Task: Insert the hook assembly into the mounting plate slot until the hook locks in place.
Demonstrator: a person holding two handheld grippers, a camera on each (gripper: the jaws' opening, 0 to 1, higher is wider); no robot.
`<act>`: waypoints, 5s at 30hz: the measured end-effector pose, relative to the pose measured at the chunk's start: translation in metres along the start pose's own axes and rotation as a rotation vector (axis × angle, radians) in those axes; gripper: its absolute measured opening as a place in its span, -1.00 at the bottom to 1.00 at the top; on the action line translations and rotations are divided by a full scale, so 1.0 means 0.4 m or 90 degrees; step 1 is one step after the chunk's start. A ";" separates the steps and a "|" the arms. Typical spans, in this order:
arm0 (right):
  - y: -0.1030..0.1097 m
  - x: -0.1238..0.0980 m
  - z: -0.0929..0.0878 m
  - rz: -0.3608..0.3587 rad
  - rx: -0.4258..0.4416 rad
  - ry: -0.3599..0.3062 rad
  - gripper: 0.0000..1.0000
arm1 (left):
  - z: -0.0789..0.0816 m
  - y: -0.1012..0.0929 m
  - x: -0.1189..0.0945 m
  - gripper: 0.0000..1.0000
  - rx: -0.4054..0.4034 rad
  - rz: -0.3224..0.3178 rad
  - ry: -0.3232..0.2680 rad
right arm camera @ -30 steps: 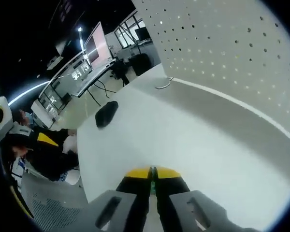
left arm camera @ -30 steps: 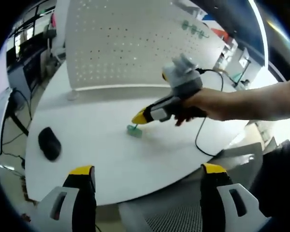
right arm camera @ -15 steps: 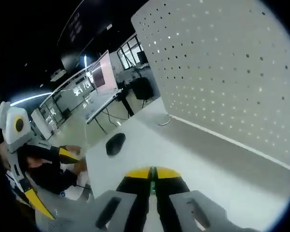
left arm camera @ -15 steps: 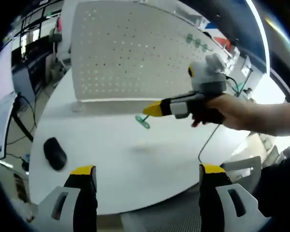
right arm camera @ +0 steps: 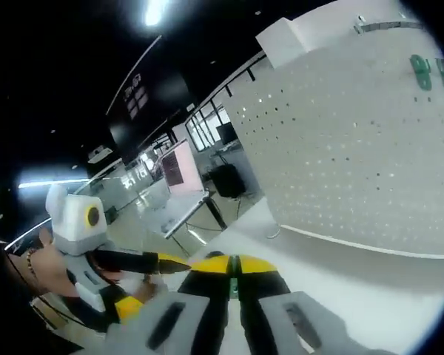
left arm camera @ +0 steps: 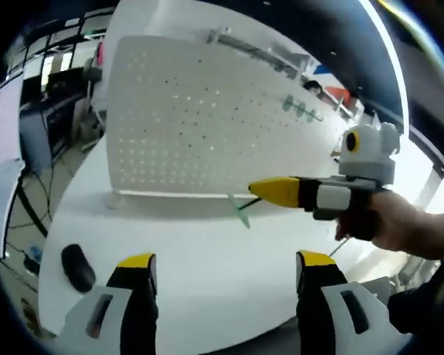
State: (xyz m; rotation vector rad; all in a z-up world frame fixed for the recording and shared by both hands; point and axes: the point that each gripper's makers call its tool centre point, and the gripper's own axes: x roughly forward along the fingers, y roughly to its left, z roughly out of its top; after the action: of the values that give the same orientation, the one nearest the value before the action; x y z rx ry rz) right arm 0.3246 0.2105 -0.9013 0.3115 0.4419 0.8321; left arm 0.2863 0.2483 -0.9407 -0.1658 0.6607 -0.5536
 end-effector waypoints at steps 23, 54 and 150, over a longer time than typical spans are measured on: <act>0.069 -0.078 0.006 0.002 0.046 -0.069 -0.99 | 0.032 -0.114 0.025 -0.56 -0.091 -0.116 -0.047; 0.108 -0.116 0.082 0.025 0.033 -0.112 -0.83 | 0.068 -0.090 -0.023 -0.97 -0.063 -0.104 -0.092; -0.060 -0.168 0.082 -0.075 -0.021 -0.126 -0.98 | 0.055 -0.208 -0.024 1.00 0.149 -0.126 -0.122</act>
State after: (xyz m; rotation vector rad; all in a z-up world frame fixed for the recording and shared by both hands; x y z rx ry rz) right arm 0.3163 0.1406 -0.8663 0.3303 0.2584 0.6860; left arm 0.2575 0.1828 -0.8921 -0.0634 0.3910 -0.7905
